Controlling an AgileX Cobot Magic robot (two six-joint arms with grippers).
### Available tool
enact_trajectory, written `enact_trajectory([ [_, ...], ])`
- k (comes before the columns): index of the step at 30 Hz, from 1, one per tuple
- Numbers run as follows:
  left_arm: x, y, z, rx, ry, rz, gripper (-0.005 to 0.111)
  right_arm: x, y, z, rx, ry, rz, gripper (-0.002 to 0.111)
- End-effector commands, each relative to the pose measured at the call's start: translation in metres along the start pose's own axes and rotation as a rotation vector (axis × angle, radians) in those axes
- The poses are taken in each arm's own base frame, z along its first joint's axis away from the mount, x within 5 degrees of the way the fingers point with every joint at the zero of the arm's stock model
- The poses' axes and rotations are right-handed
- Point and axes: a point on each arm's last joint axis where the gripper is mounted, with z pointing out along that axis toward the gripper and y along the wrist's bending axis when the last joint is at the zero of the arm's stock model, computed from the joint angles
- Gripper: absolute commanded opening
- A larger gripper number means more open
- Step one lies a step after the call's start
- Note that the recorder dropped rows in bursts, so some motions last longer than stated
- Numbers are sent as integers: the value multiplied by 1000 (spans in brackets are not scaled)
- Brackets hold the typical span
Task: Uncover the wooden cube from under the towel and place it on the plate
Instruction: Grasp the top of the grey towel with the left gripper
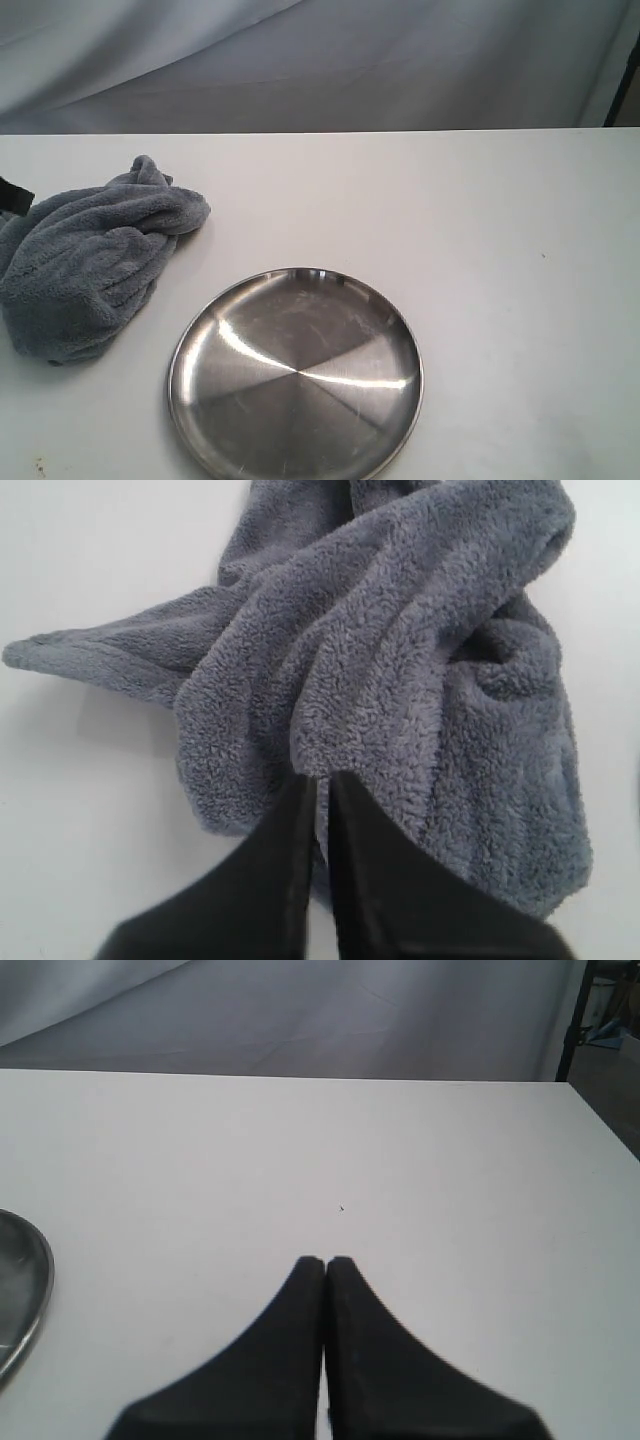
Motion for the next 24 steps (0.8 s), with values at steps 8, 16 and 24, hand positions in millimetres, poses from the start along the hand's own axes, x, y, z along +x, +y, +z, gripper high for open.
enact_trajectory([
  [8, 3, -1, 37, 66, 127, 88, 104, 1, 0, 0, 7, -4, 2, 0],
  [16, -4, -4, 43, 93, 62, 11, 105, 1, 0, 0, 7, -4, 2, 0],
  [24, -7, -3, 43, 80, 28, 4, 105, 1, 0, 0, 7, -4, 2, 0],
])
